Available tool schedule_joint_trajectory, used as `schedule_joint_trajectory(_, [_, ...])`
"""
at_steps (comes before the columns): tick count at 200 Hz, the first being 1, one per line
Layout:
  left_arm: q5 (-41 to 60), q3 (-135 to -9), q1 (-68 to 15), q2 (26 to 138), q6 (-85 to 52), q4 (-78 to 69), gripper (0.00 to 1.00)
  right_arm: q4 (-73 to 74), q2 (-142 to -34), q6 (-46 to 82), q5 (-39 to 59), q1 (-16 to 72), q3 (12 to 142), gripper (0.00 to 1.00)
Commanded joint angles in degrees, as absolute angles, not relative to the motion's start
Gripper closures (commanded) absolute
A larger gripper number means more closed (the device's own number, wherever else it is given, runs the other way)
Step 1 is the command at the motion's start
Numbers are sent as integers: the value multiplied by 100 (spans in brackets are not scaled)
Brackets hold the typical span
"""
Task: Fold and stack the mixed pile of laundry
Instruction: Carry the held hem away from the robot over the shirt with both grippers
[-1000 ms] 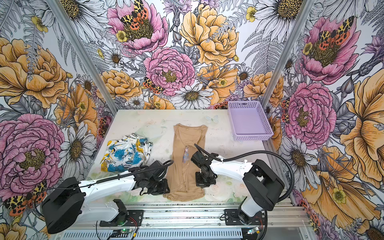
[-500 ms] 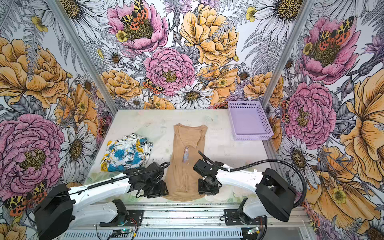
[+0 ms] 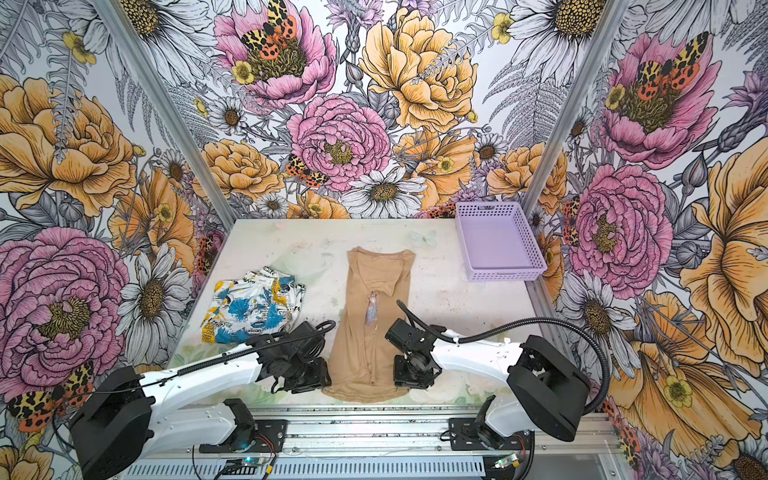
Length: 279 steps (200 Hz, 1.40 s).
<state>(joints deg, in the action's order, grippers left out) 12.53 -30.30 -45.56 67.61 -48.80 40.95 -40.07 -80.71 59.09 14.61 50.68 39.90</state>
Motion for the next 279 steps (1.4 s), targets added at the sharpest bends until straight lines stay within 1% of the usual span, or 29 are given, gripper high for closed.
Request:
schedule_joint_trajectory(1, [1173, -2932, -4525, 6677, -4912, 3896, 55, -3824, -8179, 5950, 1310, 5068, 3921, 60])
schedule_joint_trajectory(24, [1221, -2883, -4553, 6657, -4940, 3827, 60, -3775, -8213, 5949, 1318, 5067, 3903, 63])
schedule_joint_trajectory(38, [1250, -2860, -4574, 6668, -4948, 3806, 61, -3761, -8228, 5959, 1326, 5070, 3910, 66])
schedule_joint_trajectory(66, [1280, -2869, -4603, 6792, -4942, 3684, 66, -3762, -8193, 5993, 1335, 5075, 3878, 75])
schedule_joint_trajectory(87, [1284, -2917, -4632, 6871, -4930, 3634, 75, -3772, -8133, 6029, 1362, 5079, 3854, 84])
schedule_joint_trajectory(121, [1341, -2974, -4659, 6771, -4953, 3639, 91, -3844, -7951, 6070, 1437, 5069, 3864, 100])
schedule_joint_trajectory(134, [1387, -3034, -4658, 6712, -4970, 3647, 96, -3938, -7844, 6081, 1472, 5071, 3926, 100])
schedule_joint_trajectory(150, [1440, -3167, -4667, 6675, -4981, 3687, 100, -4061, -7716, 6082, 1531, 5063, 4053, 100])
schedule_joint_trajectory(186, [1470, -3663, -4596, 6727, -4799, 3999, 100, -4366, -7571, 5948, 1630, 4902, 4448, 100])
schedule_joint_trajectory(216, [1545, -4200, -4339, 6934, -4446, 4258, 100, -4648, -7497, 5662, 1678, 4575, 4778, 100])
schedule_joint_trajectory(222, [1565, -4335, -4272, 6991, -4360, 4315, 100, -4674, -7509, 5600, 1699, 4367, 4851, 100])
schedule_joint_trajectory(279, [1814, -5415, -3617, 7805, -3500, 4647, 100, -4779, -8040, 4969, 2071, 3597, 5607, 100])
